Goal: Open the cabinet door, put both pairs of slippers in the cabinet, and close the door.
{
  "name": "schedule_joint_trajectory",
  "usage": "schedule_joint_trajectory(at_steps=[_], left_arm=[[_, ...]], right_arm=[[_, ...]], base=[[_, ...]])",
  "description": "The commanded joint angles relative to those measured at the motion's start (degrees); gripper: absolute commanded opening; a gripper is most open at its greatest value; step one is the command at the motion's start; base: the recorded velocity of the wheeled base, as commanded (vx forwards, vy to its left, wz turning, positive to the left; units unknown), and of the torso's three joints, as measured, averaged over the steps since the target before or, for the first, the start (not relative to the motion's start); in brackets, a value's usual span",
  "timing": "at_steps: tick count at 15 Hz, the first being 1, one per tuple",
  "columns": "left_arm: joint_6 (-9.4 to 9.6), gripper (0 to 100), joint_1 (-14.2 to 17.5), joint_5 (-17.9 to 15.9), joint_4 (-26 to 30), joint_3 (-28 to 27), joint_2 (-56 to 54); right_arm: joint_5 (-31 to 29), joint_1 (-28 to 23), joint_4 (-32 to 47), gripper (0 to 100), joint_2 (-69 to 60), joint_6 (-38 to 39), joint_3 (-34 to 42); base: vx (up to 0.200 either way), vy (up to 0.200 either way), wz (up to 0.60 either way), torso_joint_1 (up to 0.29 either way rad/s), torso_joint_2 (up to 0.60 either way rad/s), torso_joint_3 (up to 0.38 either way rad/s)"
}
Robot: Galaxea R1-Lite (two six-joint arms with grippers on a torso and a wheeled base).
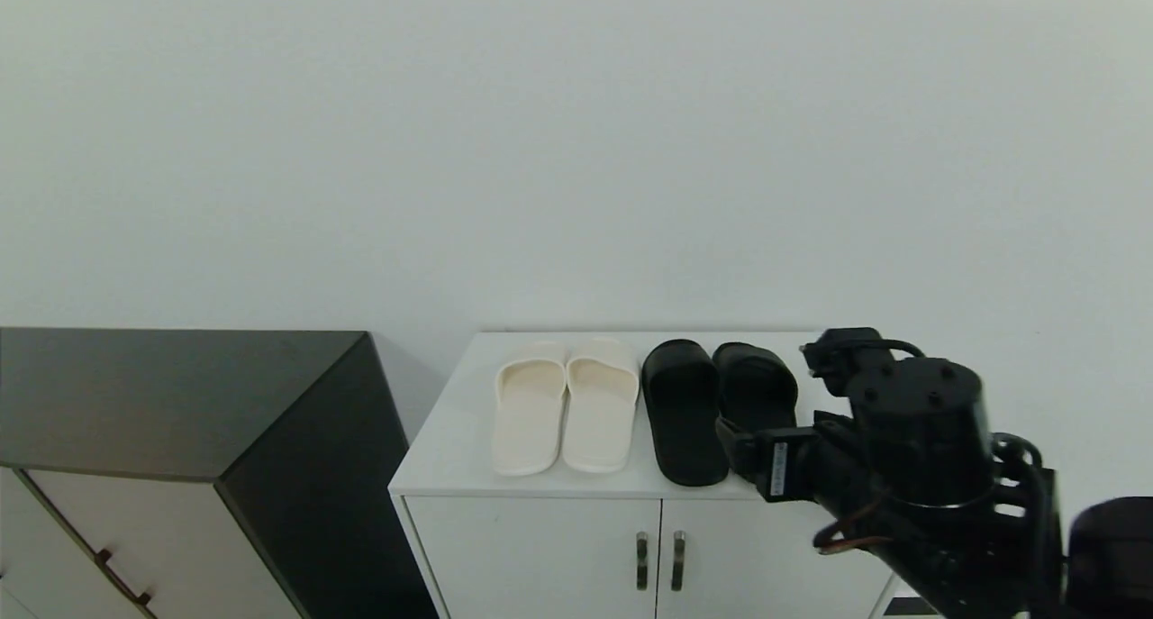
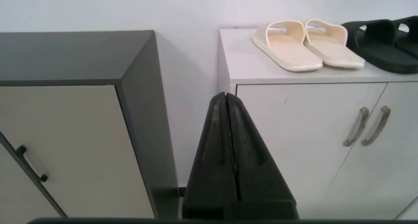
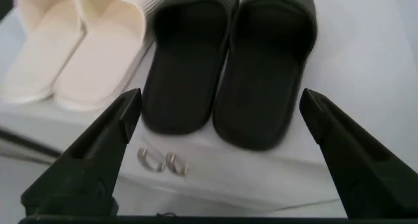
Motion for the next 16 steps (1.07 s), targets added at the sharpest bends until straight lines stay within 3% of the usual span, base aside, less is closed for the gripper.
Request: schedule_joint_trajectory(at_steps=[1, 7, 16], left_arm=[[-0.05, 0, -0.04, -0.01, -0.01, 0.00, 0.01], [-0.05, 0, -0.04, -0.10, -0.01, 0.00, 0.01], [-0.05, 0, -0.04, -0.19, -0.01, 0.00, 0.01]], right_arm=[[-2.56, -2.04, -2.01, 100, 11.83, -0.23, -6.79], [-2.99, -7.75, -5.61, 100, 21.41, -0.67, -14.09], [-2.56, -10.91, -5.52, 100, 30.03, -2.78, -25.34]], base=[[0.000, 0.000, 0.00, 0.000, 0.00, 0.000], [0.000, 0.000, 0.00, 0.000, 0.00, 0.000], [0.000, 0.000, 0.00, 0.000, 0.00, 0.000]])
